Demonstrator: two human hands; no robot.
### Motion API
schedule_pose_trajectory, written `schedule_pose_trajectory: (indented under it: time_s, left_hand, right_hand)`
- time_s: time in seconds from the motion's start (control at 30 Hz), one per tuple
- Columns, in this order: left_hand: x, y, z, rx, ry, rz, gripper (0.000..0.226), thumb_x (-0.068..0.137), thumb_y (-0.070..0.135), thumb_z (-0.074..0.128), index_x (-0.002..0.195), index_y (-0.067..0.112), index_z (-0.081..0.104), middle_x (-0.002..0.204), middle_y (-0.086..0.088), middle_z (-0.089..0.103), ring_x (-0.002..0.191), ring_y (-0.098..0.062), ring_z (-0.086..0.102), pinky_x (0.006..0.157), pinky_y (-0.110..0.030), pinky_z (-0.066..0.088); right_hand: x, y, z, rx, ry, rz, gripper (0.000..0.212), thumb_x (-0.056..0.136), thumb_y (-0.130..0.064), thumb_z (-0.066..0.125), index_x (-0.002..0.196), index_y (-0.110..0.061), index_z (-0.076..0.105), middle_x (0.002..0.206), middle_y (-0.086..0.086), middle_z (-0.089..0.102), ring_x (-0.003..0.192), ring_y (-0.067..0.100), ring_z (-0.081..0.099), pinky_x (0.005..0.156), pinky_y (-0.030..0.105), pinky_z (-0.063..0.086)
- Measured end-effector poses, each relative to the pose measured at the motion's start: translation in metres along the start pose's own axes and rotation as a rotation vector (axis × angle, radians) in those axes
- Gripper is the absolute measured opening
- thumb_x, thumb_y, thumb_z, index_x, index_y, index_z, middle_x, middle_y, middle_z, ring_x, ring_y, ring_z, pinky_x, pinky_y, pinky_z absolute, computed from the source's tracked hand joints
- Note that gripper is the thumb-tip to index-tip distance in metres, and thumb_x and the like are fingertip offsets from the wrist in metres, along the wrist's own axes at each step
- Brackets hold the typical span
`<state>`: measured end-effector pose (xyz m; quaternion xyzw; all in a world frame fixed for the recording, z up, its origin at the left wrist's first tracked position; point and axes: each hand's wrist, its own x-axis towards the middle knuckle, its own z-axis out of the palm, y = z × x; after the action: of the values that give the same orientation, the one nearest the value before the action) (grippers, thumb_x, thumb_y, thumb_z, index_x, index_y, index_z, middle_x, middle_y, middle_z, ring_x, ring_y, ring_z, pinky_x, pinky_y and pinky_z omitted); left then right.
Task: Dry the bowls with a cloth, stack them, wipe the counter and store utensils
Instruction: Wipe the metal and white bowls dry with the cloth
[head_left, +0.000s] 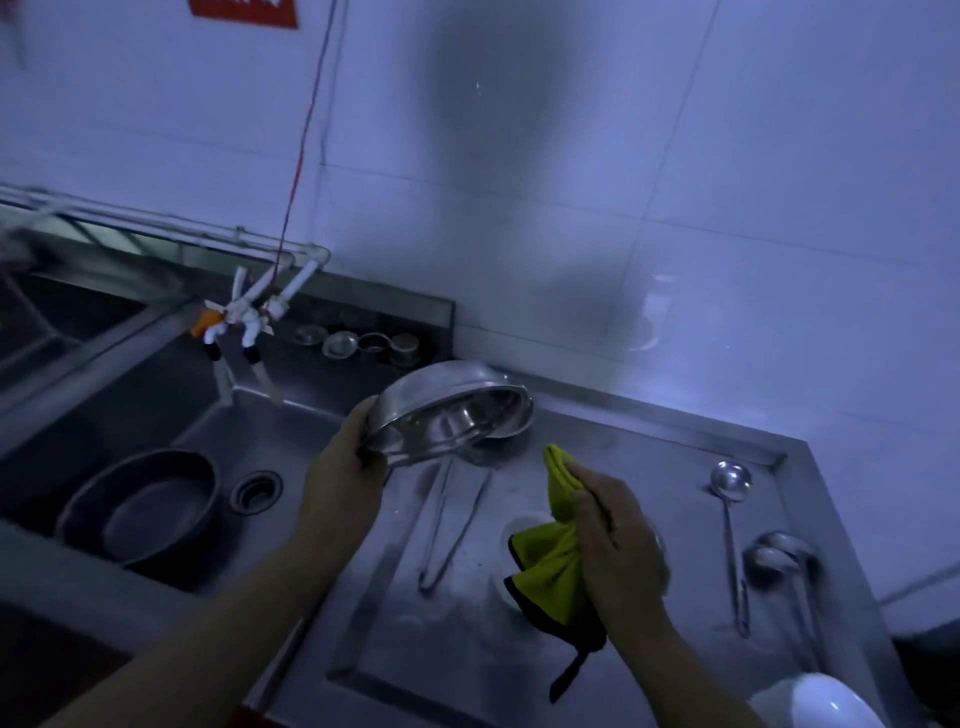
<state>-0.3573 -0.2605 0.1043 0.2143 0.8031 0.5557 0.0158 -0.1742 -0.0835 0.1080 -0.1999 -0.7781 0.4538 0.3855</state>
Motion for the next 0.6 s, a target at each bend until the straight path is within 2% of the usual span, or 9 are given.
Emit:
schedule_pose_trajectory:
  time_s: [0.03, 0.1, 0.2, 0.23, 0.3, 0.37, 0.47, 0.53, 0.6]
  left_hand:
    - [-0.001, -0.001, -0.009, 0.014, 0.0, 0.006, 0.056, 0.087, 0.001, 0.05, 0.128, 0.039, 0.046, 0.098, 0.006, 0.066, 0.086, -0.011, 0.063, 0.07, -0.03, 0.052]
    - [-0.004, 0.0, -0.026, 0.017, 0.004, 0.002, 0.063, 0.085, 0.0, 0.046, 0.129, 0.046, 0.042, 0.1, 0.008, 0.066, 0.084, -0.002, 0.062, 0.071, -0.028, 0.054]
    - [-0.007, 0.002, -0.045, -0.022, 0.01, -0.018, 0.062, 0.085, 0.003, 0.046, 0.126, 0.05, 0.043, 0.086, 0.013, 0.063, 0.074, 0.011, 0.059, 0.061, -0.012, 0.049]
    - [-0.007, 0.006, -0.05, -0.053, 0.011, -0.039, 0.057, 0.088, 0.007, 0.047, 0.121, 0.053, 0.047, 0.083, 0.016, 0.063, 0.072, 0.011, 0.06, 0.057, -0.011, 0.049]
    - [-0.009, 0.015, -0.056, -0.205, 0.008, -0.093, 0.04, 0.092, 0.015, 0.05, 0.107, 0.051, 0.057, 0.083, 0.017, 0.067, 0.07, 0.005, 0.064, 0.053, -0.014, 0.051]
    - [-0.014, 0.027, -0.061, -0.402, 0.021, -0.159, 0.025, 0.094, 0.017, 0.052, 0.096, 0.039, 0.064, 0.082, 0.006, 0.072, 0.065, -0.005, 0.068, 0.05, -0.019, 0.052]
    - [-0.021, 0.041, -0.068, -0.49, 0.001, -0.168, 0.016, 0.095, 0.027, 0.049, 0.097, 0.031, 0.064, 0.087, 0.003, 0.073, 0.074, -0.013, 0.07, 0.058, -0.029, 0.057]
    - [-0.022, 0.051, -0.075, -0.564, -0.001, -0.209, 0.018, 0.094, 0.03, 0.049, 0.101, 0.024, 0.064, 0.09, -0.001, 0.073, 0.075, -0.018, 0.071, 0.057, -0.031, 0.057]
    - [-0.021, 0.06, -0.081, -0.645, -0.008, -0.258, 0.02, 0.094, 0.028, 0.05, 0.102, 0.018, 0.065, 0.085, -0.004, 0.074, 0.072, -0.02, 0.071, 0.053, -0.029, 0.055]
  right_hand:
    - [-0.004, -0.005, 0.009, -0.005, -0.014, -0.03, 0.037, 0.093, -0.012, 0.054, 0.108, -0.046, 0.057, 0.103, -0.015, 0.062, 0.092, -0.011, 0.057, 0.076, 0.003, 0.041]
    - [-0.011, -0.014, 0.026, 0.001, -0.059, -0.041, 0.033, 0.093, -0.017, 0.052, 0.11, -0.045, 0.056, 0.105, -0.012, 0.06, 0.094, -0.005, 0.058, 0.078, 0.009, 0.044]
    - [-0.014, -0.031, 0.052, -0.026, -0.063, -0.143, 0.028, 0.091, -0.019, 0.049, 0.109, -0.04, 0.053, 0.107, -0.006, 0.056, 0.096, 0.0, 0.056, 0.081, 0.015, 0.046]
    - [-0.012, -0.039, 0.06, -0.038, -0.053, -0.196, 0.023, 0.091, -0.019, 0.051, 0.108, -0.034, 0.054, 0.109, -0.002, 0.054, 0.098, -0.002, 0.053, 0.083, 0.017, 0.046]
    - [-0.004, -0.055, 0.075, -0.079, -0.042, -0.35, 0.017, 0.094, -0.022, 0.05, 0.109, -0.018, 0.056, 0.118, 0.006, 0.049, 0.107, -0.001, 0.048, 0.088, 0.019, 0.046]
    - [0.006, -0.07, 0.089, -0.156, -0.042, -0.501, 0.024, 0.096, -0.027, 0.047, 0.112, -0.012, 0.055, 0.125, 0.012, 0.044, 0.117, 0.013, 0.047, 0.095, 0.024, 0.046]
    - [0.017, -0.087, 0.106, -0.421, -0.011, -0.627, 0.032, 0.093, -0.027, 0.051, 0.105, -0.003, 0.067, 0.125, 0.022, 0.052, 0.117, 0.043, 0.052, 0.099, 0.05, 0.045]
    - [0.016, -0.091, 0.111, -0.609, 0.024, -0.743, 0.03, 0.09, -0.025, 0.053, 0.098, -0.003, 0.072, 0.113, 0.021, 0.064, 0.115, 0.04, 0.057, 0.1, 0.057, 0.043]
    - [0.009, -0.093, 0.112, -0.652, 0.02, -0.786, 0.03, 0.089, -0.026, 0.053, 0.098, -0.006, 0.073, 0.109, 0.016, 0.067, 0.115, 0.033, 0.059, 0.101, 0.053, 0.044]
